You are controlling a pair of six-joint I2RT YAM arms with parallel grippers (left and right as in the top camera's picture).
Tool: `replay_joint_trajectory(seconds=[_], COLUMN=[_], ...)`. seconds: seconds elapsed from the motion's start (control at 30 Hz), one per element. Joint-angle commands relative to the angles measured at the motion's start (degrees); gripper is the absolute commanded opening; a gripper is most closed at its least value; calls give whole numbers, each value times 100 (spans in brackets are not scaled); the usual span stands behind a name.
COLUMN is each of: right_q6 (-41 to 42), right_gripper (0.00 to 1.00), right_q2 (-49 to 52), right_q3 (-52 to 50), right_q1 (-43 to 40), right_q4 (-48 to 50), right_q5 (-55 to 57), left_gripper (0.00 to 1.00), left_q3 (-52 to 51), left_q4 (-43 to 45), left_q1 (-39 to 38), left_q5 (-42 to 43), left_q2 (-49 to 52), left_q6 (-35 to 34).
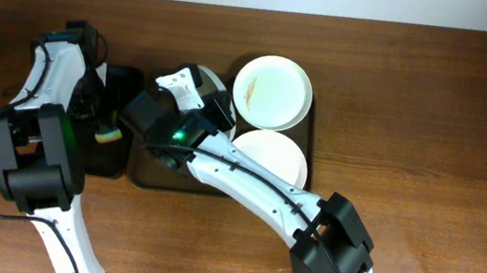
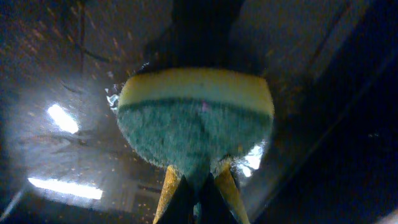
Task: Clean dirty plates on tray and stack at the side
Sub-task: 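Lift the cleaned plate with right gripper and place it right of tray, then grip the bottom white plate rim with the right gripper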
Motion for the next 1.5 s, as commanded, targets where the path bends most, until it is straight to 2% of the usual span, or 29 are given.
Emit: replay_joint_trajectory(seconds=[0.0,0.1,0.17,0.23,0.3,0.37,0.4,0.43,0.47,0.53,0.57,0.6,0.7,0.9,0.93,0.97,1.0,1.07,1.13,1.3,1.47], right_q6=[365,367,411,595,603,603,605,730,730,723,706,699,557,555,555,553,527,380,431,1311,1134], right_gripper=[4,4,4,4,4,4,4,4,4,4,4,4,4,4,11,48,51,50,50,50,49], right_q2=[-181,-192,-306,-861,-1867,-2658,-2876,-2983,-2909,-2664,-2575,-2444,-2396,-2396,-2396,-2404,-2422,-2739,-2826,-2293,-1150], right_q3=[131,131,131,131,131,131,131,129,105,-313,-605,-1233,-2656,-4693,-4822,-4806,-4568,-3650,-3128,-3427,-3429], right_q1=[-409,-369,-376,-455,-1010,-2087,-2717,-3899,-4706,-5884,-6194,-6618,-7082,-7184,-7184,-7184,-7184,-6885,-6120,-4210,-3694], right_q4=[-227,-157,-133,-72,-149,-501,-732,-1174,-1493,-1749,-1676,-1410,-125,1851,2002,1952,1530,466,2,-109,-251], right_q5=[-542,850,970,911,-151,-1779,-2583,-3729,-4448,-4889,-4896,-4990,-5641,-5560,-5552,-5646,-5989,-6767,-7563,-7482,-7390], left_gripper=[1,0,1,1,0,1,1,1,0,1,1,0,0,1,0,1,1,1,0,0,0], left_q3=[-494,-636,-636,-636,-636,-636,-636,-636,-636,-636,-636,-636,-636,-636,-636,-636,-636,-636,-636,-636,-636], left_q4=[402,616,612,610,614,612,612,614,612,614,614,614,678,719,728,739,739,748,780,780,782], left_q1=[26,24,24,24,24,33,35,35,35,35,33,35,35,33,35,33,33,33,33,33,33], left_q5=[-96,-92,-92,-92,-90,-92,-90,-90,-90,-87,-85,-85,-72,-72,-72,-72,-70,-70,-72,-72,-72], left_q2=[-2,-2,-2,-2,-2,-2,-2,-2,-2,-2,-2,-2,-2,-2,-2,-2,-2,-2,-2,-2,-2], left_q6=[28,28,28,28,28,28,28,28,28,28,28,28,28,31,31,28,28,28,28,28,31])
